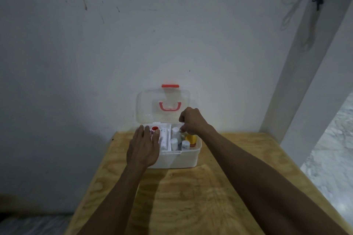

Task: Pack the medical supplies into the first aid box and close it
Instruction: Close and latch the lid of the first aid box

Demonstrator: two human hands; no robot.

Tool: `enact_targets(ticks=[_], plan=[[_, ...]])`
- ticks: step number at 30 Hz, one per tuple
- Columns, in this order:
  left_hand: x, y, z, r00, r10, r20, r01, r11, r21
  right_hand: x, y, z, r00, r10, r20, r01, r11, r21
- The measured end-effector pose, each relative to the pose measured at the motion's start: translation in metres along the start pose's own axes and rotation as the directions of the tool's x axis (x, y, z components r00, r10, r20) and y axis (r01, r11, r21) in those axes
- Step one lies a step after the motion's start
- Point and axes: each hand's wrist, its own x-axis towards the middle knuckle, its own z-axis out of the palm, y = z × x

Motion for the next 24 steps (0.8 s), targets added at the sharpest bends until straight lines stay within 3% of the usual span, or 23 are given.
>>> enact_targets(ticks=[12, 16, 19, 24], plan=[[-0.002, 0.002, -0.004, 1.000, 0.006, 0.024, -0.006, 1.000, -0.005, 0.004, 0.004, -0.016, 0.999, -0.012, 0.040, 0.013, 1.000, -0.026], [-0.003, 0.006, -0.007, 1.000, -0.002, 0.020, 0.002, 0.999, -0.032, 0.005, 0.000, -0.033, 0.986, -0.057, -0.156, 0.066, 0.997, 0.050], [-0.003, 0.004, -0.007, 1.000, 0.001, 0.007, -0.001, 0.999, -0.036, 0.010, -0.011, -0.042, 0.929, -0.091, -0.359, 0.121, 0.991, 0.063], [-0.004, 0.003, -0.005, 1.000, -0.018, 0.006, 0.018, 0.999, -0.040, 0.031, -0.024, -0.047, 0.885, -0.190, -0.424, 0.154, 0.981, -0.116]])
